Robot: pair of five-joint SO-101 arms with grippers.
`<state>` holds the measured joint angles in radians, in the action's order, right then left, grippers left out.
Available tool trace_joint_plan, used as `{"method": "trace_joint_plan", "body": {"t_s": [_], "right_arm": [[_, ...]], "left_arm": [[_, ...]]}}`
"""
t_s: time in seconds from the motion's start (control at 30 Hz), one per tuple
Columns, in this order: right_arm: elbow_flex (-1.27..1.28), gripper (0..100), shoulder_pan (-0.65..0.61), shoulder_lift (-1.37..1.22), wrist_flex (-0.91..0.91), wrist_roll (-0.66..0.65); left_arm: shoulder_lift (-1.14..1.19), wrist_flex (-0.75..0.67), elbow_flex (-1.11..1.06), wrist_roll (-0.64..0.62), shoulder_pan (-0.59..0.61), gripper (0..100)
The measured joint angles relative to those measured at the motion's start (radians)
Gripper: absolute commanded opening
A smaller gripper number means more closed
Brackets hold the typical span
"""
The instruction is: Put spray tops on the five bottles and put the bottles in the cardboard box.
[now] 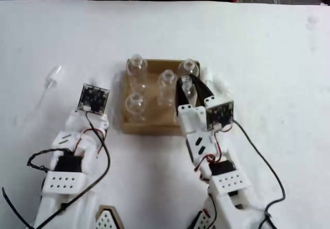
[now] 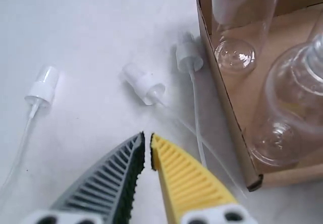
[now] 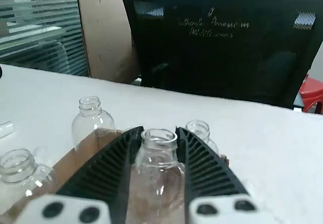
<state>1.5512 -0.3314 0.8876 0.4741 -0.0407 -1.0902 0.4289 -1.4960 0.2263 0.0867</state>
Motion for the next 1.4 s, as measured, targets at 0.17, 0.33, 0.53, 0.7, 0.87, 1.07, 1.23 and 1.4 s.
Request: {"method": "trace_joint_plan", "body": {"t_s": [0.17,0.33,0.53,0.7,0.87,1.07,1.23,1.4], "right_arm": [[0.038,1.5,0.003,-0.048,0.137,0.0],[0.095,1.5,0.003,-0.049,0.207,0.0],[0.115,1.5,0.003,-0.049,0.216,0.0],[0.118,1.5,0.003,-0.049,0.216,0.0],[0.118,1.5,0.003,-0.049,0.178,0.0],[0.118,1.5,0.003,-0.049,0.141,0.0],[0.118,1.5,0.003,-0.049,0.097,-0.009],[0.118,1.5,0.003,-0.048,0.054,-0.075]], "left_arm": [[0.0,0.0,0.0,0.0,0.0,3],[0.0,0.0,0.0,0.0,0.0,3],[0.0,0.0,0.0,0.0,0.0,3],[0.0,0.0,0.0,0.0,0.0,3],[0.0,0.0,0.0,0.0,0.0,3],[0.0,0.0,0.0,0.0,0.0,3],[0.0,0.0,0.0,0.0,0.0,3],[0.0,0.0,0.0,0.0,0.0,3]]}}
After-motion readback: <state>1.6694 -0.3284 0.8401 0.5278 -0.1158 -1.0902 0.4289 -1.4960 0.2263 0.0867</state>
